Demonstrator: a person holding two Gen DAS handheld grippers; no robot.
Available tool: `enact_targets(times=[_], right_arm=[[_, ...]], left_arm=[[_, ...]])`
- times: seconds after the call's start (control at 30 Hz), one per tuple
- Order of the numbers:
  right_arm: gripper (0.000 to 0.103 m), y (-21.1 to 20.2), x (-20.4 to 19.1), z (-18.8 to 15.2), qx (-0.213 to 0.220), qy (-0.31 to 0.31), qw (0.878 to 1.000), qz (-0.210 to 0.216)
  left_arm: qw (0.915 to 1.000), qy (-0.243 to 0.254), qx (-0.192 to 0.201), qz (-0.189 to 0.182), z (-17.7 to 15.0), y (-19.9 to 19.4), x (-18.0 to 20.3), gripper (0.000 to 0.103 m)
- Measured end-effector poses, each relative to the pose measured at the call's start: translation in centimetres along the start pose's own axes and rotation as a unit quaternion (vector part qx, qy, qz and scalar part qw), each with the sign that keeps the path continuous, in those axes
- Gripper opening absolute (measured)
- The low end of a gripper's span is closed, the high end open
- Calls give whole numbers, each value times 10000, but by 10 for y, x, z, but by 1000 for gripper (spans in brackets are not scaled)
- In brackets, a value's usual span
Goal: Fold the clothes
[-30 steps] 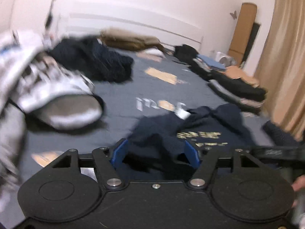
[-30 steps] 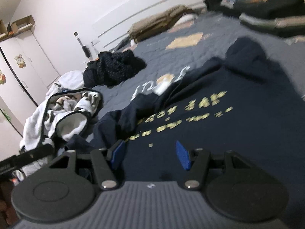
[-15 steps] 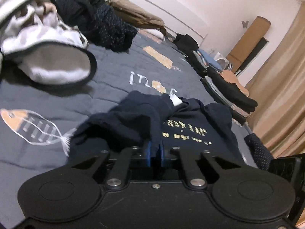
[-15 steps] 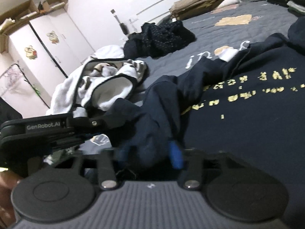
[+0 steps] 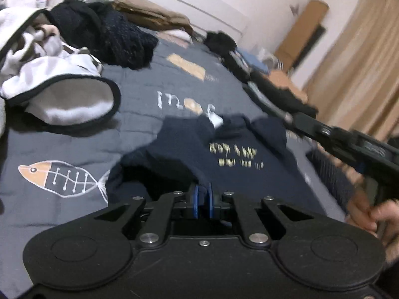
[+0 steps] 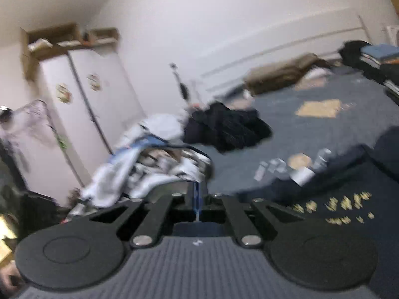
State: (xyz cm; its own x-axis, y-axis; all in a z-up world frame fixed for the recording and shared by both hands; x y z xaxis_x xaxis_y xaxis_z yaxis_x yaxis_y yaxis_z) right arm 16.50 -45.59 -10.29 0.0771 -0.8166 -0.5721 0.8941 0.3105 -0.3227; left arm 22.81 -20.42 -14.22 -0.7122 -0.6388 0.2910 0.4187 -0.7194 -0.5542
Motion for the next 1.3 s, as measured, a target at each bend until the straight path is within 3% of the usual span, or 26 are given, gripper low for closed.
enact_targets(times=[0.1,0.23,0.43,0.57,0.7,0.8,0.83,0.9,1.03,1.2,1.3], right_arm=[[16,25,29,-13,-323,535,9973,-389],[46,49,61,-25,-505,918,9911,-818],[49,102,93,-4,-758,1718,9788,-825],[49,149,103,9,-1111,1836,9711,-1043],[45,188,108,12,-1520,1875,9623,-1258],[14,201,110,9,-1601,1881,9570,-1520],[9,202,111,12,-1552,1953,9572,-1467],[7,202,112,21,-1375,2179,9575,-1293],[6,194,115,61,-575,2790,9551,-815],[5,206,120,103,268,2821,9548,-897],[6,227,117,111,1,2447,9645,-990]], left_arm=[[9998,154,-142,2,-5,3,4,8],[9995,130,-288,-11,-9,10,1,8],[9989,230,-394,-85,-9,20,3,8],[9988,202,-435,-93,-9,25,-2,8],[9988,69,-472,-53,-7,33,-11,8],[9991,14,-424,-16,-7,33,-15,8],[9992,-1,-404,-3,-7,33,-16,8],[9993,-31,-364,23,-7,33,-18,8],[9996,-261,-79,-60,-3,23,-25,8],[9987,-476,-48,-195,-1,22,-26,8],[9986,-490,-205,48,-5,29,-30,8]])
Point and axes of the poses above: each gripper's, at about its wrist camera, not at the fingertips, and y roughly the way its jaws point, x to its right, z to its top, the point moved 3 cm from there along y, roughly the way its jaws point, and after that the axes turned 11 degrees about y, right-handed, at the moved point
